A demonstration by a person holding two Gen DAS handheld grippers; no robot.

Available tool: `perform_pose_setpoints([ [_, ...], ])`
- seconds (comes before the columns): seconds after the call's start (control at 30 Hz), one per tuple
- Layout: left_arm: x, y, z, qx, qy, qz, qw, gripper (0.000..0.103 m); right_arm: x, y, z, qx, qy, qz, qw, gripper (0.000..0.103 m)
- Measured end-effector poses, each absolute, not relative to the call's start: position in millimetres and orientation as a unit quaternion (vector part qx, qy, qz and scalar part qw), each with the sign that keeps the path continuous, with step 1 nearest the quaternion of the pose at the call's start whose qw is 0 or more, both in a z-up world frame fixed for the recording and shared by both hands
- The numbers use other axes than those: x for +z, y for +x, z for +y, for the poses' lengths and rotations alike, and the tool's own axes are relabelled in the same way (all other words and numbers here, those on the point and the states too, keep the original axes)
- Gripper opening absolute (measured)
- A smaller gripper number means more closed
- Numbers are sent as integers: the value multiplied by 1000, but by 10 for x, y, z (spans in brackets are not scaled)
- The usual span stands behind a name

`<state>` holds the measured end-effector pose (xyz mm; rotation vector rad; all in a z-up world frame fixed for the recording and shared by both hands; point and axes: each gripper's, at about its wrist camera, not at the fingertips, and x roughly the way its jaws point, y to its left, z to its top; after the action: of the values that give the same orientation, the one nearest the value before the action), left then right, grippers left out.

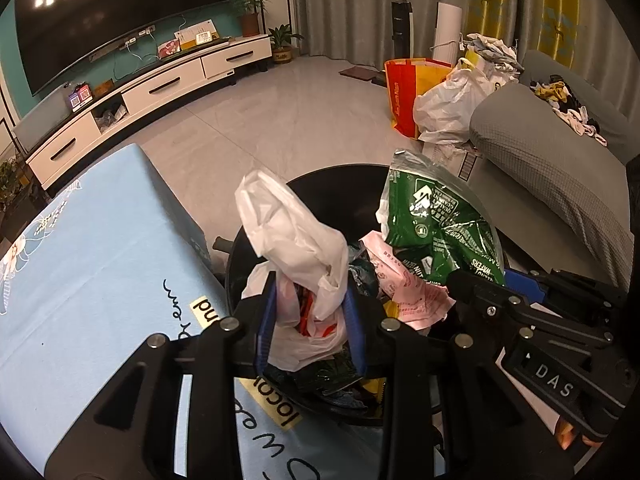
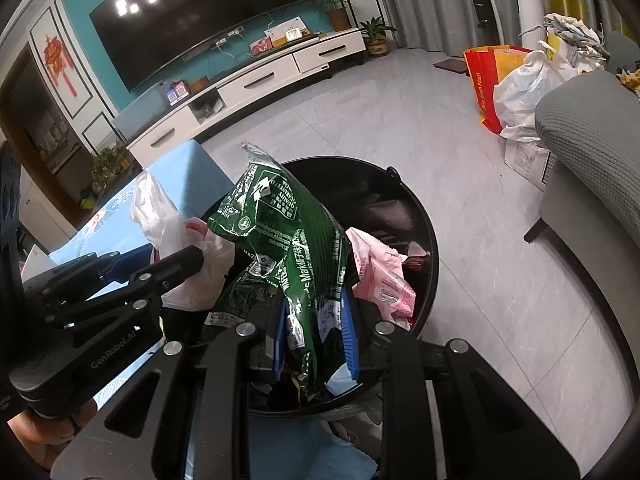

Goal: Collect trash
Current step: 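Lower both held items into the bin and open both grippers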

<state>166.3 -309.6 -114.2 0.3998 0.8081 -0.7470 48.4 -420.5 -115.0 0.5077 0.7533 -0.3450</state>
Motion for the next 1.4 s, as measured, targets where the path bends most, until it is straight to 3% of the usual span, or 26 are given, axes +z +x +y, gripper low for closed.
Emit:
perform_pose_setpoints([
  [1.4, -1276, 1701, -3231, -348, 212, 392, 825, 35, -1199, 513, -4186, -174, 233, 385, 876, 26],
])
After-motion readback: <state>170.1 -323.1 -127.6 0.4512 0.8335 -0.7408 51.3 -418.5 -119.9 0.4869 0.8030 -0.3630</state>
